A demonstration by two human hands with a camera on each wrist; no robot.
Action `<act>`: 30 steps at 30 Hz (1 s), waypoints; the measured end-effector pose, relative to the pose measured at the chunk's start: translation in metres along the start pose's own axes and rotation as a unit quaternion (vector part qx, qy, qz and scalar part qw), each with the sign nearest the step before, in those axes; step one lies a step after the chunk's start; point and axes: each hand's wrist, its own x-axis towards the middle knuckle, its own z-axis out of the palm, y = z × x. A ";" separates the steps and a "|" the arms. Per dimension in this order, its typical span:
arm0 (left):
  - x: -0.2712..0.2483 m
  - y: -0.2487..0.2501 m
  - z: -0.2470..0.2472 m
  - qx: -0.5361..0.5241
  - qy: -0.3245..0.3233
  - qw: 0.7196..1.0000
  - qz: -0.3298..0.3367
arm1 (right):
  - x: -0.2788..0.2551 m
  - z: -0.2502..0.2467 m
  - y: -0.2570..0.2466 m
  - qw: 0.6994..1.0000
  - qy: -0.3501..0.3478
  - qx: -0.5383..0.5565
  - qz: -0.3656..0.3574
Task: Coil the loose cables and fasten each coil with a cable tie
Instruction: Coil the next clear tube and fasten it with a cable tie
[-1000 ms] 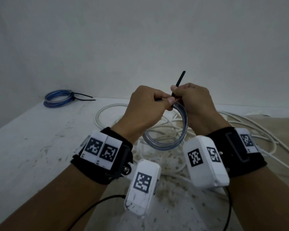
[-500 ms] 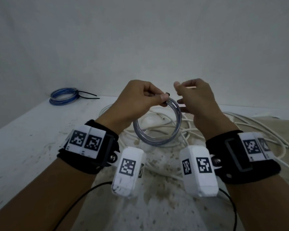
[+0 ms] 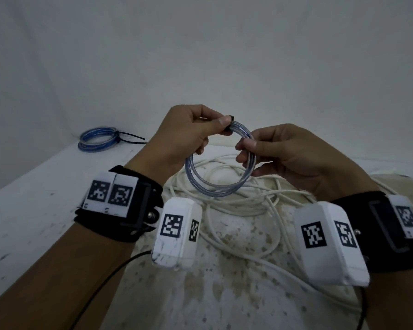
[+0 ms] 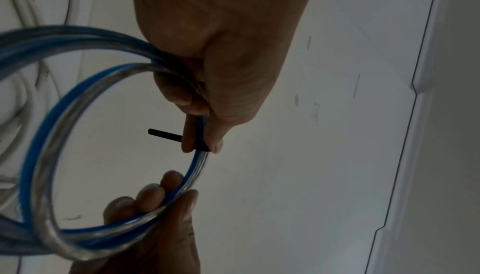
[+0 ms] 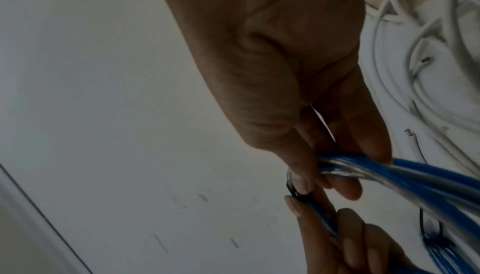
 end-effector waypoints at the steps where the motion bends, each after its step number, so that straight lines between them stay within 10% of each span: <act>1: 0.000 0.000 0.000 -0.001 0.003 1.000 0.002 | 0.000 0.001 -0.001 1.000 0.001 0.001 -0.005; 7: 0.004 -0.008 -0.003 -0.038 0.018 0.999 -0.027 | 0.002 0.001 -0.005 0.989 0.095 0.107 -0.041; 13: 0.001 -0.014 0.023 -0.325 0.042 0.942 -0.078 | 0.012 0.007 0.001 0.973 0.175 0.141 -0.044; 30: 0.015 -0.020 0.012 -0.264 0.117 0.950 -0.122 | 0.010 0.014 0.007 0.993 0.107 0.028 0.028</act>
